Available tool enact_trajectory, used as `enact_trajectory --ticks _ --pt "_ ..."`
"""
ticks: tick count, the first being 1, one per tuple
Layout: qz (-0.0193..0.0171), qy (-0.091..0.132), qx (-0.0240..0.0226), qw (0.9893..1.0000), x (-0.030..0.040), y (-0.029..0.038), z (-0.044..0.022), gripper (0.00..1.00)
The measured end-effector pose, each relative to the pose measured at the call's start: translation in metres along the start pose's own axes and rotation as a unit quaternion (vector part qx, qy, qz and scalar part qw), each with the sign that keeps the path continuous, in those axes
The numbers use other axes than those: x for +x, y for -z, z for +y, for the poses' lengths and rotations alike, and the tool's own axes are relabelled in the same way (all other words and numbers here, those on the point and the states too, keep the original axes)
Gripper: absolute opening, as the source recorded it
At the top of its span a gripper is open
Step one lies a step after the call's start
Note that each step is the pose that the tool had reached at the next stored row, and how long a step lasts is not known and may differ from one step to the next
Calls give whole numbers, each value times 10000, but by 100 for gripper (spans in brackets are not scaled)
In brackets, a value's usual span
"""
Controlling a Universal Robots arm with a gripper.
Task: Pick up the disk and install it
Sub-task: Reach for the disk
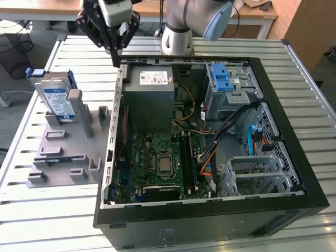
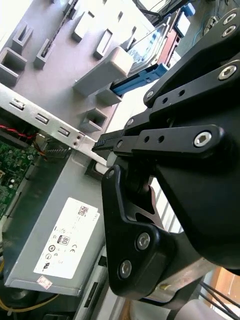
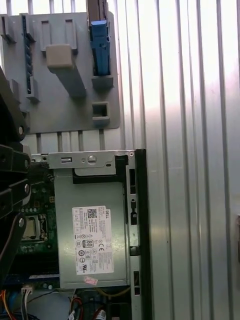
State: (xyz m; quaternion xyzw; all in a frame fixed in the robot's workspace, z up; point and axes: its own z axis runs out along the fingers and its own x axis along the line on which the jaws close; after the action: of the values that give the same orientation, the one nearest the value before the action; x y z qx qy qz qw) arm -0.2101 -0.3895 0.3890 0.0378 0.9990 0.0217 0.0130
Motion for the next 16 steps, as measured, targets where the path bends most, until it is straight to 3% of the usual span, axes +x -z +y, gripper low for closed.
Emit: enact_trajectory --ticks 4,16 --pt "0 0 1 10000 126 -5 57 11" --pt "-1 -1 0 10000 420 -23 164 11"
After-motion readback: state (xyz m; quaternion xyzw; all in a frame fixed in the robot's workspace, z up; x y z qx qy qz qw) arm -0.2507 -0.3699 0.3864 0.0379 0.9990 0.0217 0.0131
